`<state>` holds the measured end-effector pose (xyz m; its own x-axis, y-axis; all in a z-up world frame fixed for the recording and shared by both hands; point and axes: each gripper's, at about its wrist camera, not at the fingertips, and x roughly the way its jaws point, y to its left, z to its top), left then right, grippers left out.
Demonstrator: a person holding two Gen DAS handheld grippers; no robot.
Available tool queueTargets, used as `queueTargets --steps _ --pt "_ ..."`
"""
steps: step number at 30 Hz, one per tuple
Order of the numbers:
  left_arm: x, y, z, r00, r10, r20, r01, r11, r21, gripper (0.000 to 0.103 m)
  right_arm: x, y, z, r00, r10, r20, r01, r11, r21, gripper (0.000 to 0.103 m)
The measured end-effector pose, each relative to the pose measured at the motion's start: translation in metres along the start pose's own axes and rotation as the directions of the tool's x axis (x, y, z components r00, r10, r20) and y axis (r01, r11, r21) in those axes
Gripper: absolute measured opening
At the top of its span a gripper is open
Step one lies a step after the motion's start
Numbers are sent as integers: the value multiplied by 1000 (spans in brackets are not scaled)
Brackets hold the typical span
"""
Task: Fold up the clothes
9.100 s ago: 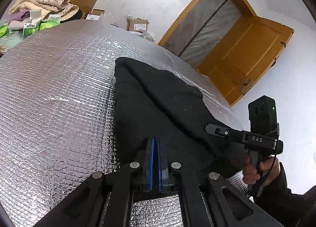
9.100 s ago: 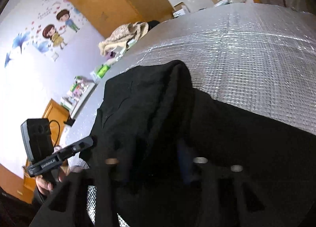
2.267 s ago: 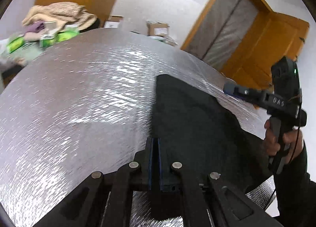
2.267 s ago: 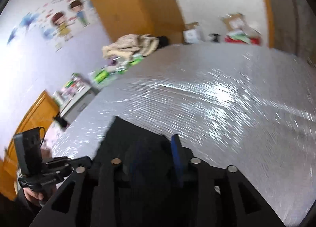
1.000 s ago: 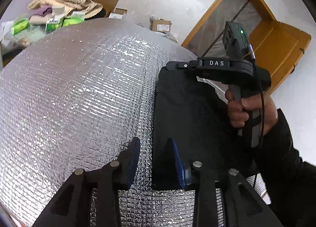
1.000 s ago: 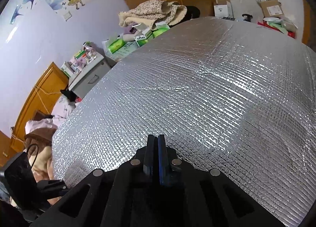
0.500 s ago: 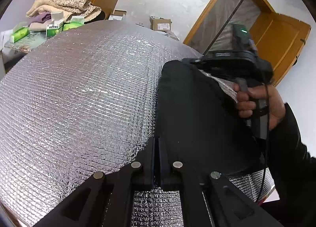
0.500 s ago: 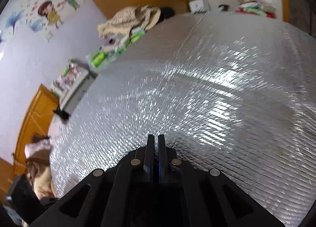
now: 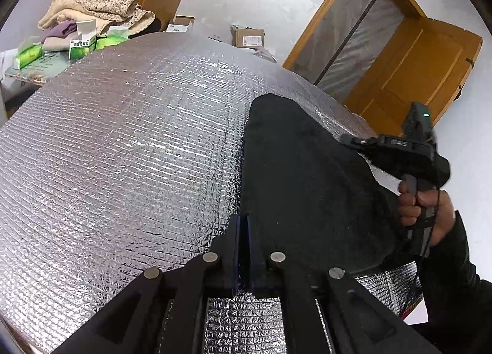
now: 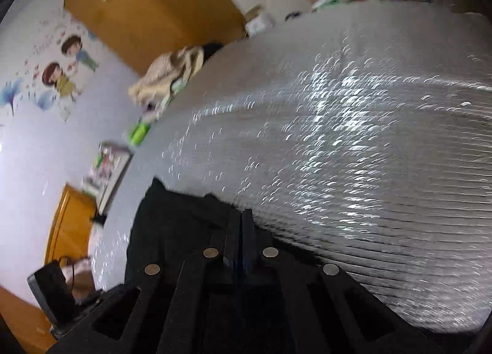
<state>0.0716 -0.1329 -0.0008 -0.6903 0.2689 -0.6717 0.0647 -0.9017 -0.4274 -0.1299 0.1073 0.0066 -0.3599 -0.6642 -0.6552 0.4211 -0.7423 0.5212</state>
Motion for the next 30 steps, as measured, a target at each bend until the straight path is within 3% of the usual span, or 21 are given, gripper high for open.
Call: queueTargets --steps 3,9,16,22,30 --pt "-8 -5 6 999 7 31 -7 1000 -3 5 -21 4 -5 998 -10 61 11 1000 -21 7" --pt "-29 -27 16 993 -22 113 15 998 62 5 -49 15 -42 996 72 51 -69 995 -71 7" --pt "17 -35 10 999 -28 -15 29 995 92 5 -58 11 -100 999 50 6 -48 984 -171 3" --pt "11 -45 7 999 -50 8 49 993 108 5 -70 20 -105 999 37 33 -29 979 -200 7" --pt "25 -55 3 996 -79 -50 84 988 128 5 -70 16 -117 1000 12 4 -11 976 -219 7"
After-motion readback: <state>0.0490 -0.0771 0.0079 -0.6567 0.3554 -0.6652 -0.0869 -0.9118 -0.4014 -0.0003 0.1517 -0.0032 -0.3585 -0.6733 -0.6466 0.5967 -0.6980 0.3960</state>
